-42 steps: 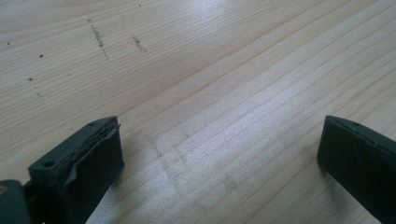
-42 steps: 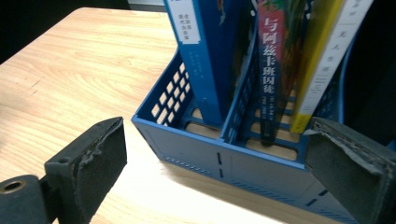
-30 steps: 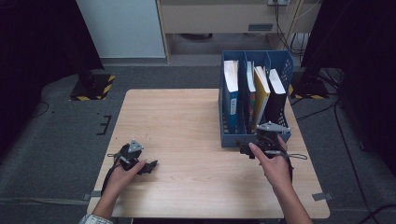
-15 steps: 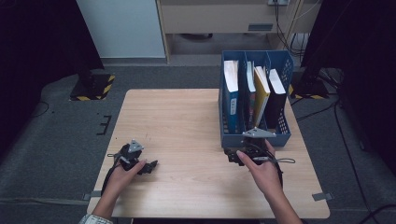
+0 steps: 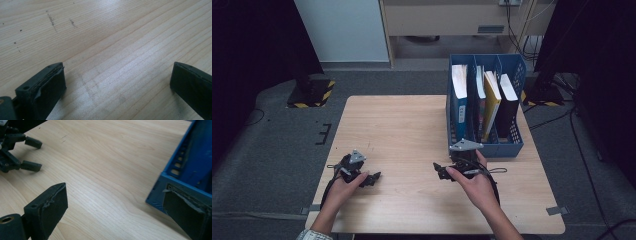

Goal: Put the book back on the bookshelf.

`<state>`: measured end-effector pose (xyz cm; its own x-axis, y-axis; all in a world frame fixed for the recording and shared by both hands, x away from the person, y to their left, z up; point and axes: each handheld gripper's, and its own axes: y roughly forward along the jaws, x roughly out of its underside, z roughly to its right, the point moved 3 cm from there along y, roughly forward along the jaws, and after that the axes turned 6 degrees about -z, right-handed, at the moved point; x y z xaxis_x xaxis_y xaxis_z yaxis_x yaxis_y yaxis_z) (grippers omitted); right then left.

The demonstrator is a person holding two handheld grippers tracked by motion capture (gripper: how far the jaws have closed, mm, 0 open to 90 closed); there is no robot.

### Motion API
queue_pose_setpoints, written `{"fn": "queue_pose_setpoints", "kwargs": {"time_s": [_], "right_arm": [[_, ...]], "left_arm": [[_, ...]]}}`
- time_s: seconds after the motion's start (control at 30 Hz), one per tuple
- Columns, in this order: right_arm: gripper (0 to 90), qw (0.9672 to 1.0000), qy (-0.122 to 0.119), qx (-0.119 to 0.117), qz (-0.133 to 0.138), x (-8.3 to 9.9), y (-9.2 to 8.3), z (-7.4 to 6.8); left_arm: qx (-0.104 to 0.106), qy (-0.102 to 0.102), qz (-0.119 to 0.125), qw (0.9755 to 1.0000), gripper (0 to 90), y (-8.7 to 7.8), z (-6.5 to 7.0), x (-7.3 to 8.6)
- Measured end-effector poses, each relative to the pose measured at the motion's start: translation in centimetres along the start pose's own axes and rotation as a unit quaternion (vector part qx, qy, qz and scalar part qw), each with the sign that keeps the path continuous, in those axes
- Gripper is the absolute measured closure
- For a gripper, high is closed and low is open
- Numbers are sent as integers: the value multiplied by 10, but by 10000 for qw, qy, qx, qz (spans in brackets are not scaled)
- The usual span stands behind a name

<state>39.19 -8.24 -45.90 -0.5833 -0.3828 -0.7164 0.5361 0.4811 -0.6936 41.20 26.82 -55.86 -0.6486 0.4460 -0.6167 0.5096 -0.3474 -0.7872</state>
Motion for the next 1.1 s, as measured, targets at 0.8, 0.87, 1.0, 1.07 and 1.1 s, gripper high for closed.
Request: {"fn": "queue_pose_setpoints", "kwargs": {"time_s": [0.8, 0.87, 1.0, 1.07, 1.1], "right_arm": [[81, 9963, -536, -428, -519, 29, 49, -23], [81, 9958, -564, -445, -567, 31, 57, -27], [86, 9949, -604, -501, -637, 34, 72, -35], [85, 9948, -605, -497, -651, 34, 77, -36], [85, 9953, -571, -474, -626, 34, 80, -37]], "left_arm": [[13, 10, 11, 10000, 0, 0, 1, 0], [13, 13, 10, 10000, 0, 0, 1, 0], [19, 18, 11, 10000, 0, 0, 1, 0], [23, 21, 13, 10000, 0, 0, 1, 0], [24, 21, 12, 10000, 0, 0, 1, 0]]}}
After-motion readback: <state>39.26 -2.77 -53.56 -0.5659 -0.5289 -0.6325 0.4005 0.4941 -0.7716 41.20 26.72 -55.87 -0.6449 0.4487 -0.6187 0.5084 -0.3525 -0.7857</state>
